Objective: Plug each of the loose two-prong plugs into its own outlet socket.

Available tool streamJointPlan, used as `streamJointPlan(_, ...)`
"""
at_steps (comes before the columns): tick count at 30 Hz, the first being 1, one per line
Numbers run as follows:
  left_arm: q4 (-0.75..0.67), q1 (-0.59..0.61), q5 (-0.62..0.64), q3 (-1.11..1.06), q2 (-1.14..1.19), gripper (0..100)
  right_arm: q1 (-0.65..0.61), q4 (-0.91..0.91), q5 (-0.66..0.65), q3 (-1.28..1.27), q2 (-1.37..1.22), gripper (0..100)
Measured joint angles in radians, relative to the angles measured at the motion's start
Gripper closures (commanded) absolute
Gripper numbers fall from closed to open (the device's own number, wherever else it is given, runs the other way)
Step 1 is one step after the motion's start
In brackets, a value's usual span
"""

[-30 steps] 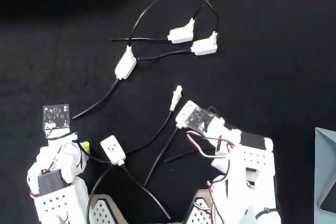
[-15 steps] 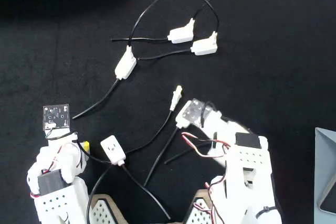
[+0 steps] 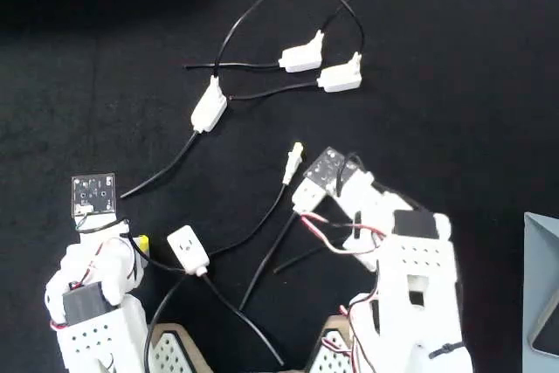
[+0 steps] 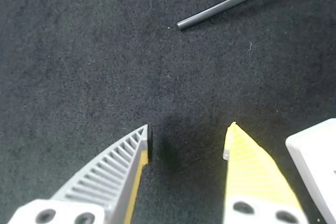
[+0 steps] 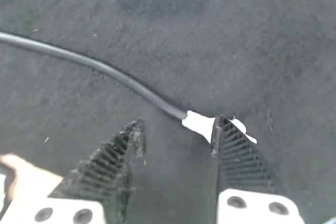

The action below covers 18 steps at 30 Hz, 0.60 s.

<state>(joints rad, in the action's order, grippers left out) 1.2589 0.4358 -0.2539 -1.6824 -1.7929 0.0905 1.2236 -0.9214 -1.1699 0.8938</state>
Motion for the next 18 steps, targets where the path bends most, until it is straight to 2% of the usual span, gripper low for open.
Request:
streamJointPlan(3,0.000,0.000,0.000,0.000,0.000,76,0.032,0.060,0.000,0.068,0.000,77.3)
streamJointPlan(11,0.000,0.000,0.000,0.000,0.000,76,0.069,0.097,-0.057,0.043,0.000,62.4)
streamJointPlan(18,0.000,0.000,0.000,0.000,0.000,76,0.021,-0.069,-0.058,-0.124,0.000,61.6)
